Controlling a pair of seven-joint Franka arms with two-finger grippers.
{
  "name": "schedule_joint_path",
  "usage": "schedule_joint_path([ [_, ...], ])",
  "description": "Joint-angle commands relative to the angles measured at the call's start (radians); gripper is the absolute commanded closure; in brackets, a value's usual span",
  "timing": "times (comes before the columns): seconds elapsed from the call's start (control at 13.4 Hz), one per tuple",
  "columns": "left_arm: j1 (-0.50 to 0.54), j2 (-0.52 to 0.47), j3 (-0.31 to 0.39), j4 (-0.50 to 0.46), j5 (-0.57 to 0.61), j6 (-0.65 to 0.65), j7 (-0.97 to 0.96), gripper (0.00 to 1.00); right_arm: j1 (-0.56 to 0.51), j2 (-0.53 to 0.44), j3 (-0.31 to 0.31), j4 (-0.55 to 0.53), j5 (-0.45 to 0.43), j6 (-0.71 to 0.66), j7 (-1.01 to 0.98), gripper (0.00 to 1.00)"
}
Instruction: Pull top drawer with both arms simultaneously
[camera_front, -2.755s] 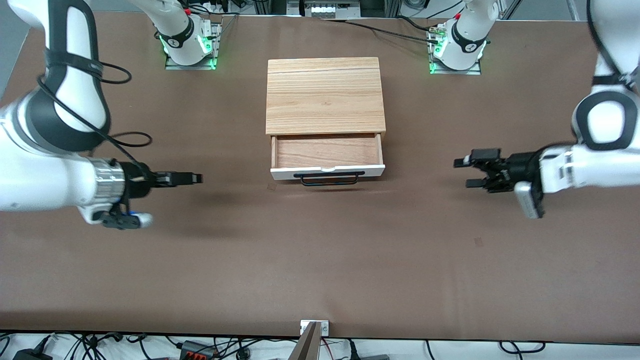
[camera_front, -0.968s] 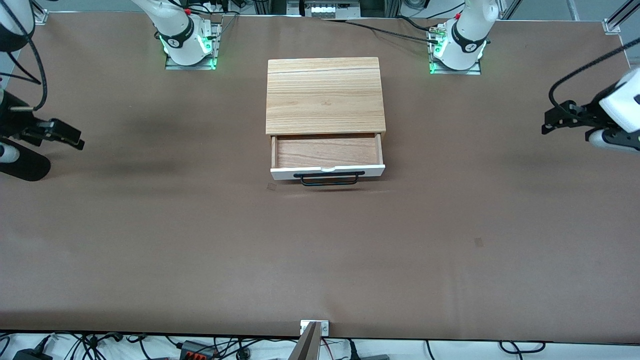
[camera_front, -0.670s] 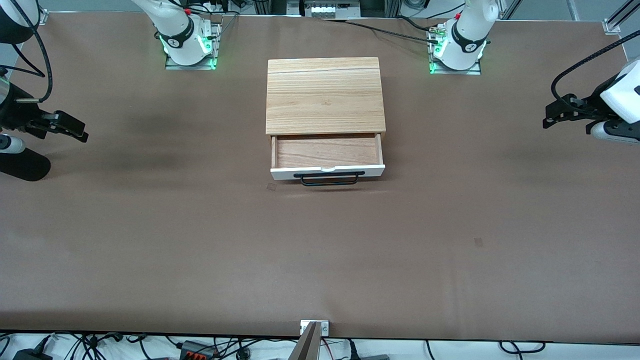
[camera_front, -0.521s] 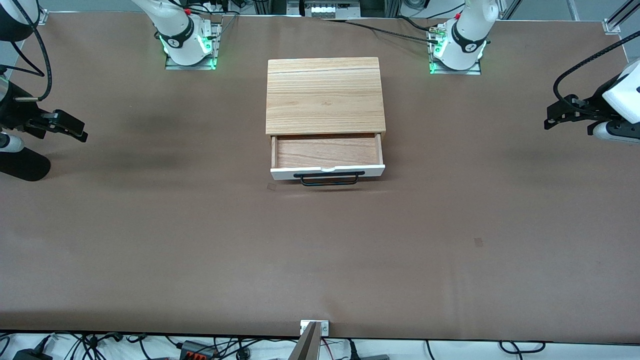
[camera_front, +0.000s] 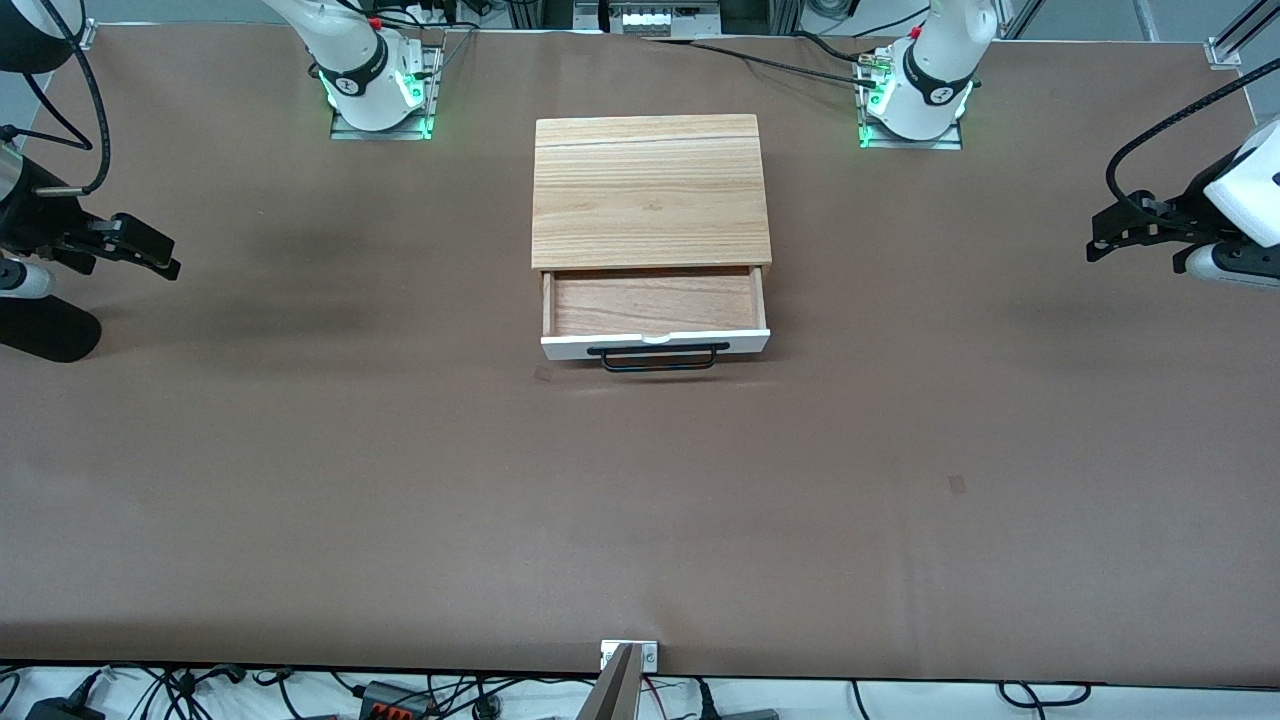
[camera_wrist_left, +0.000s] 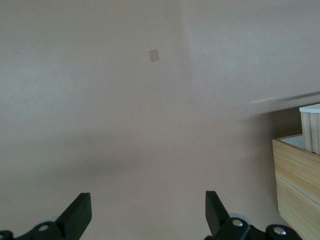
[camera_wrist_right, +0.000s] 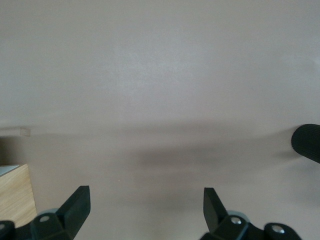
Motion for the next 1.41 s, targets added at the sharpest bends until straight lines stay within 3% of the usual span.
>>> schedule_joint_path([
  [0.0,0.000,-0.016,-0.001,-0.012,-0.017,0.008,-0.015,0.00,-0.005,-0.015,0.008,-0.001,-0.016,-0.011,-0.009,0.00],
  [1.19,0.002,-0.013,0.007,-0.010,-0.020,0.008,-0.006,0.00,-0.016,-0.036,0.022,-0.014,-0.007,-0.005,-0.011,0.00],
  [1.34,0.002,-0.013,0.007,-0.010,-0.022,0.008,-0.008,0.00,-0.016,-0.087,0.019,-0.078,-0.005,0.013,-0.058,0.00],
])
